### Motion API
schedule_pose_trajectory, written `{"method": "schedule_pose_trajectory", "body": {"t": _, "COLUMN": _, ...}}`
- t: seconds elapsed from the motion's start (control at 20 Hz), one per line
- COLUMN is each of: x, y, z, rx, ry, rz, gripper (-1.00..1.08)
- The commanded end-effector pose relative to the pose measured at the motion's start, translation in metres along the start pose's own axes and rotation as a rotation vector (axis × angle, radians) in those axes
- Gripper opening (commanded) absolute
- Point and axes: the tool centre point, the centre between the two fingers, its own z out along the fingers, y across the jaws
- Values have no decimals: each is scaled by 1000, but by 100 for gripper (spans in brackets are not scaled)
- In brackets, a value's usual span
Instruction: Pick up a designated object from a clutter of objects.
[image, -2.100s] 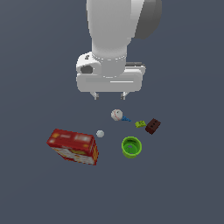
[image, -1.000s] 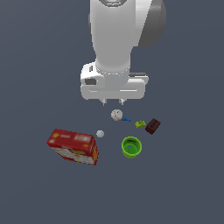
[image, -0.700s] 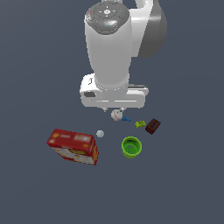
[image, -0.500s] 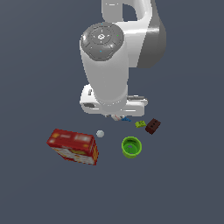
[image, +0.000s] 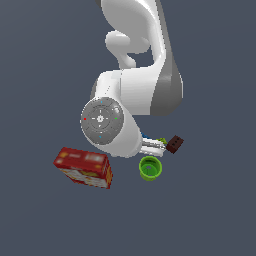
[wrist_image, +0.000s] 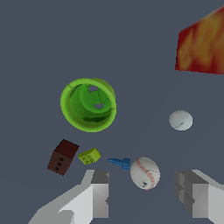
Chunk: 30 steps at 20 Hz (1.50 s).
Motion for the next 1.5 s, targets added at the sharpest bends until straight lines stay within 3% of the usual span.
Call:
{"method": "schedule_pose_trajectory", "body": {"t": 0.0, "x": 10, "y": -3, "z": 13, "rx": 24, "ry": -47, "rz": 32, "gripper": 28}}
{"method": "schedule_pose_trajectory", "body": {"t": 0.55, "x": 42, "y": -11, "z": 69, "rx": 116, "ry": -242, "rz": 147, "gripper": 28}}
{"method": "schedule_pose_trajectory", "body": {"t": 1.0, "x": 51, "y": -13, "z": 95, "rx": 153, "ry": -327, "rz": 190, "gripper": 28}}
{"method": "schedule_pose_trajectory", "body": {"t": 1.25, "x": 53, "y": -13, "z": 99, "rx": 159, "ry": -339, "rz": 196, "gripper": 28}}
{"method": "schedule_pose_trajectory", "body": {"t": 1.3, "x": 76, "y": -30, "z": 35, "rx": 175, "ry": -244, "rz": 169, "gripper": 28}}
{"method": "schedule_pose_trajectory", "body": {"t": 1.35, "x": 51, "y": -33, "z": 4, "rx": 185, "ry": -184, "rz": 152, "gripper": 28}}
{"method": "schedule_pose_trajectory", "body": {"t": 1.45, "x": 51, "y": -33, "z": 6, "rx": 184, "ry": -186, "rz": 152, "gripper": 28}}
